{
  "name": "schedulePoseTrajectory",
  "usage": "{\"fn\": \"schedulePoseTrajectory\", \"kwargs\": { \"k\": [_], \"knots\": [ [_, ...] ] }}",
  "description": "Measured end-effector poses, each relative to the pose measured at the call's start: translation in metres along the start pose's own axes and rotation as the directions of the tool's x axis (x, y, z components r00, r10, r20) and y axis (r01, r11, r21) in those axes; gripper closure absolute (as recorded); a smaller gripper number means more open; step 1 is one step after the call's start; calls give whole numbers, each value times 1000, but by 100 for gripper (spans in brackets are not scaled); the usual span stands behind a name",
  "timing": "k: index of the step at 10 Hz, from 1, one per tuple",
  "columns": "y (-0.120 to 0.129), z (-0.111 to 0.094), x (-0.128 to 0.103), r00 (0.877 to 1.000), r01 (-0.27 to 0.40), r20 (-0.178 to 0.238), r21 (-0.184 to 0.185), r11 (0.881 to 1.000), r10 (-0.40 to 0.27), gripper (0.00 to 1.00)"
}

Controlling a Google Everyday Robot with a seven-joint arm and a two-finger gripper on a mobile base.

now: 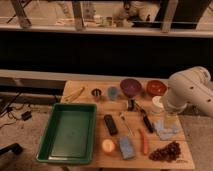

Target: Place sponge in metal cup

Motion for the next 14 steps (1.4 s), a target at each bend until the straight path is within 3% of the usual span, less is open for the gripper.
{"fn": "schedulePoseTrajectory", "kwargs": {
  "k": [11, 14],
  "knots": [
    [0, 1, 0, 1000, 2, 3, -3, 1000, -2, 20],
    [8, 2, -6, 999, 14, 51, -21, 1000, -12, 20]
  ]
}}
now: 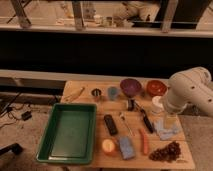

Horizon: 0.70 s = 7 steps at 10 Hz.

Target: Place sponge in metal cup

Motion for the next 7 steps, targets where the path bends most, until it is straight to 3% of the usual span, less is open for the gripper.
{"fn": "schedulePoseTrajectory", "kwargs": {
  "k": [5, 7],
  "knots": [
    [27, 2, -40, 991, 79, 108, 19, 997, -80, 20],
    [44, 3, -73, 973, 177, 143, 38, 983, -181, 20]
  ]
}}
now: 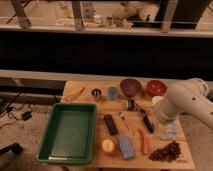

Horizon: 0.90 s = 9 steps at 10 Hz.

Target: Place sponge in metal cup

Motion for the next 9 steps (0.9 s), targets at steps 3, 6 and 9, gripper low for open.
{"fn": "schedulePoseTrajectory", "kwargs": {
  "k": [3, 6, 9],
  "knots": [
    [29, 10, -44, 985, 169, 47, -15, 985, -168, 20],
    [58, 18, -73, 957, 282, 84, -65, 957, -277, 20],
    [60, 19, -74, 956, 288, 84, -70, 955, -282, 20]
  ]
}}
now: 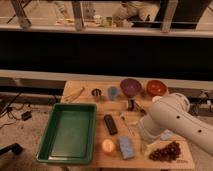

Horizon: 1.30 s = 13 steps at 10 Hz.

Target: Place sponge in metal cup

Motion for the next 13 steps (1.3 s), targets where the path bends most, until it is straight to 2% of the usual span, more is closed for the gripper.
{"fn": "schedulePoseTrajectory", "kwargs": {
  "k": [5, 9, 13],
  "knots": [
    [3, 5, -3, 1000, 3, -12, -8, 1000, -3, 20],
    [17, 51, -30, 999, 27, -44, -37, 999, -28, 20],
    [4, 62, -32, 998, 39, -58, -19, 999, -40, 20]
  ]
}}
